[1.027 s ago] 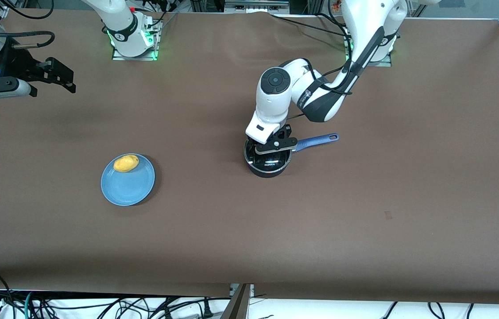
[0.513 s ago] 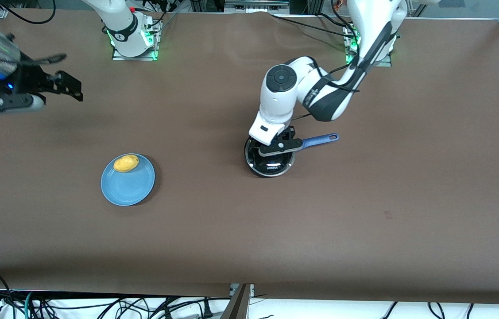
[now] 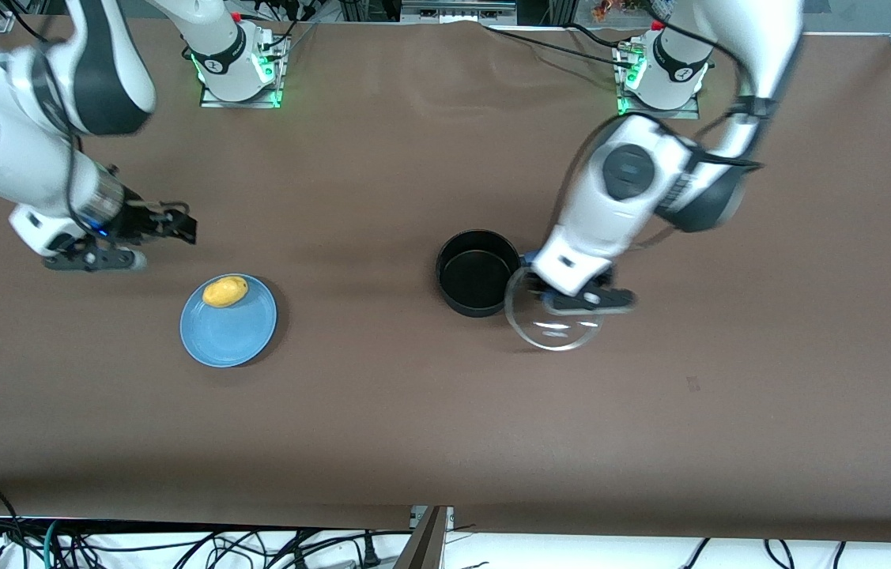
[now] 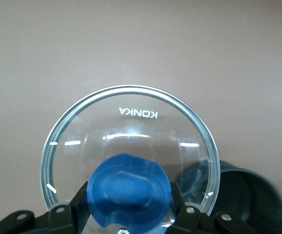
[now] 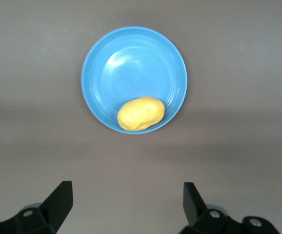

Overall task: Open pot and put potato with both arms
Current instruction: 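Lift the lid with the left gripper while the right gripper reaches the potato, then lower the lid onto the table while the right gripper grasps the potato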

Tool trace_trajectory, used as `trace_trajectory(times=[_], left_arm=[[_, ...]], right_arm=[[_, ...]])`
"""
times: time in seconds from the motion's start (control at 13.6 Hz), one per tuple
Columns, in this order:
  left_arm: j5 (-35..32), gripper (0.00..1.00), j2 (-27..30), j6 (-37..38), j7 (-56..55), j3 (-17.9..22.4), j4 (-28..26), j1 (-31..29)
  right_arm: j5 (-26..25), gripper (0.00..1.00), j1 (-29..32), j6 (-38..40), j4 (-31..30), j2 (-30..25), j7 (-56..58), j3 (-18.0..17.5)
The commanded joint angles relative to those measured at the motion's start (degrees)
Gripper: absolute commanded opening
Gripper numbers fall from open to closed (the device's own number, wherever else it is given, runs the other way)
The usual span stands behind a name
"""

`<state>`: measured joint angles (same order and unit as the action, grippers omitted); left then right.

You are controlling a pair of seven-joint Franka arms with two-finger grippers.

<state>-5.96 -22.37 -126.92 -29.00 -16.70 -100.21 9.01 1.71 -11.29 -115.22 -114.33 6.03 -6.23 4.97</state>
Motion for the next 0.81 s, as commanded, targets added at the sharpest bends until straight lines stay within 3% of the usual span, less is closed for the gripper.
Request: trace_trajectory(times=[0.0, 0.29, 0.51, 0.73], left_arm=[[4.5, 0.51, 5.7, 0.2, 19.3, -0.4, -6.4, -9.4], [4.6, 0.49, 5.2, -0.6, 36.3, 6.3, -9.7, -13.0], [4.6, 0.48, 3.8, -3.8, 40.9, 11.5, -12.5, -13.2], [4.6, 0.48, 3.0, -11.3, 43.9, 13.1, -17.1, -14.6]], right_arm=[[0.2, 1.0, 0.5, -5.2, -0.9, 5.4, -4.7, -0.4], [0.5, 1.0, 0.5, -11.6, -0.5, 13.7, -16.4, -0.4], [3.2, 1.0, 0.6, -15.4, -0.4, 18.0, -19.7, -0.3], [3.3, 1.0, 1.7, -16.7, -0.4, 19.5, -19.7, -0.4]])
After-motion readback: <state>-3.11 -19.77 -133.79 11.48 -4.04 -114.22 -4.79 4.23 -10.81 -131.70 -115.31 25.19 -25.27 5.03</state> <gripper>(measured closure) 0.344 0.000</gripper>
